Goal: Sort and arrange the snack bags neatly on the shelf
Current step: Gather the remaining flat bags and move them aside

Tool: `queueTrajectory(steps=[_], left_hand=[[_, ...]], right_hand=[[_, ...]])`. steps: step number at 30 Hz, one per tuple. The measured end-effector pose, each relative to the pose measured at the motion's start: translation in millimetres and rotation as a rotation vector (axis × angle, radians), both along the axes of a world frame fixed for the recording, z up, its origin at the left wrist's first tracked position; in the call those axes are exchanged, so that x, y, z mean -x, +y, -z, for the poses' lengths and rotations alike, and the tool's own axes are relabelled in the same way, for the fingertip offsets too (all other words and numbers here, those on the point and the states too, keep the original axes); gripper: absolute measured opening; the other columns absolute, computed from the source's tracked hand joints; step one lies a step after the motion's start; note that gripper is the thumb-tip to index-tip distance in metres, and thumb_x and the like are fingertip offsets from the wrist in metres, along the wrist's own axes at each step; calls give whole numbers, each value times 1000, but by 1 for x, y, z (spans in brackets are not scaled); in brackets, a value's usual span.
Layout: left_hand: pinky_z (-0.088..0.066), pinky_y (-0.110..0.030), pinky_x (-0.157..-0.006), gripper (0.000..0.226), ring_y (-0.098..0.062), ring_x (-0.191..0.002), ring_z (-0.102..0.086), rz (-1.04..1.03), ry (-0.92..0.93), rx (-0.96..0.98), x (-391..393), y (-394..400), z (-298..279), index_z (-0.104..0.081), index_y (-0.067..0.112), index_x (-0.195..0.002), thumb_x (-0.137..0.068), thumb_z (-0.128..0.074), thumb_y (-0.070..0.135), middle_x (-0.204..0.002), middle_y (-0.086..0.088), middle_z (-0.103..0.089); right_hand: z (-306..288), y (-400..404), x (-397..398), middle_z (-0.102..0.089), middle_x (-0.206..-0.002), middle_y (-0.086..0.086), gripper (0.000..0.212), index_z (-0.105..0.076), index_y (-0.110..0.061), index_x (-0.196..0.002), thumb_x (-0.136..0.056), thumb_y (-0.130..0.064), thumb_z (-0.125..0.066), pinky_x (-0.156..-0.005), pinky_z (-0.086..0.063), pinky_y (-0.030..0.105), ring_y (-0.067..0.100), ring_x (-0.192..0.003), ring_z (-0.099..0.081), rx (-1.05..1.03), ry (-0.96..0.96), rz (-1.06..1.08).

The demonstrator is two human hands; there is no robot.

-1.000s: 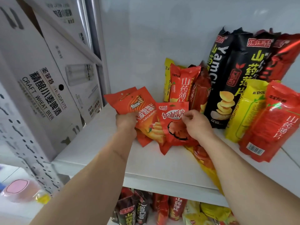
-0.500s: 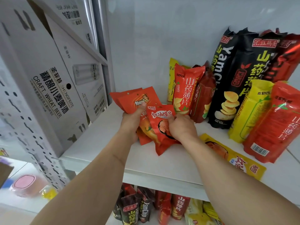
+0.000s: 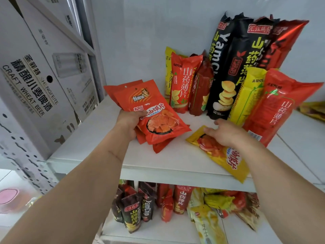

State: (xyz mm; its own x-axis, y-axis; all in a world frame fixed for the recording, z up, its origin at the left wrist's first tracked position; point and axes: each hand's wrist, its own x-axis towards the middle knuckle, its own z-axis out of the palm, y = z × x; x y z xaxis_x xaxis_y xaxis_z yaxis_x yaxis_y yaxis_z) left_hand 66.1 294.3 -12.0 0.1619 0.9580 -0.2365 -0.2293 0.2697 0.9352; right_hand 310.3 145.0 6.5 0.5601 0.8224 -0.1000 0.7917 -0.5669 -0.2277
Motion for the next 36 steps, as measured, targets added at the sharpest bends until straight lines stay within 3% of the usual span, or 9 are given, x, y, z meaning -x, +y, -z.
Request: queueTrajectory(steps=[6,11,15,18,20,27,29,32,36], left_hand=[[-60,-37,-61,40,-25,-78,-73,-43,22,-21,1,-20,-5,-62,18,-115,-83,-76,1,-94,-4,-73],[-60,-41,-64,37,-28,-80,-74,-83,63,-29,9,-32,-6,-64,19,-113,-82,-76,3,-98,-6,-75],[-59,-40,-64,29,-27,-78,-73,-125,75,-34,24,-34,-7,-63,22,-104,-85,-75,5,-93,-4,-74],[-60,-40,-62,30,-27,-78,-74,-152,85,-11,38,-31,-8,-63,20,-107,-84,-76,6,-93,-5,-75],[-60,-40,-59,28,-27,-79,-75,-151,90,0,47,-28,-9,-64,21,-104,-84,-77,7,-96,-6,-76],[-58,-37,-53,31,-26,-79,-75,-103,73,20,60,-22,-6,-61,23,-108,-84,-78,12,-93,-3,-75],[-58,-37,-51,31,-25,-77,-75,-84,70,12,60,-22,-7,-61,23,-109,-85,-77,12,-93,-3,-75],[-59,-39,-51,37,-26,-77,-75,-50,50,13,63,-22,-7,-62,22,-116,-84,-77,12,-98,-4,-76],[-58,-38,-50,35,-26,-76,-75,-22,46,-9,62,-24,-9,-63,22,-114,-85,-76,10,-96,-4,-76]], right_hand=[[14,-12,6,-47,-142,15,88,-43,-15,-141,-83,-80,-36,-95,-46,41,35,-126,-48,22,-143,76],[13,-10,7,-47,-143,13,82,-36,-16,-145,-87,-74,-37,-92,-44,41,35,-126,-49,12,-92,158],[7,-11,10,-46,-144,10,65,-36,-22,-145,-96,-64,-29,-82,-42,40,34,-126,-49,-28,-223,68],[11,-13,8,-36,-152,-3,55,-42,-35,-144,-96,-62,-36,-101,-40,39,26,-135,-39,-193,-117,-288],[14,-14,7,-32,-155,-8,52,-48,-42,-139,-93,-65,-38,-112,-32,40,21,-139,-34,-103,-8,-408],[16,-11,38,-38,-145,12,68,-52,-20,-137,-98,-61,-15,-94,-37,40,33,-126,-45,55,-196,123],[10,-13,45,-33,-151,10,62,-44,-23,-143,-97,-58,-22,-99,-35,41,33,-133,-39,21,-240,65],[6,-12,52,-14,-162,-5,63,-32,-39,-148,-89,-58,-39,-116,-21,45,26,-147,-16,-9,-174,-255],[7,-12,59,-35,-155,-2,84,-35,-41,-147,-73,-81,-39,-108,-37,43,29,-136,-39,126,-38,-224]])
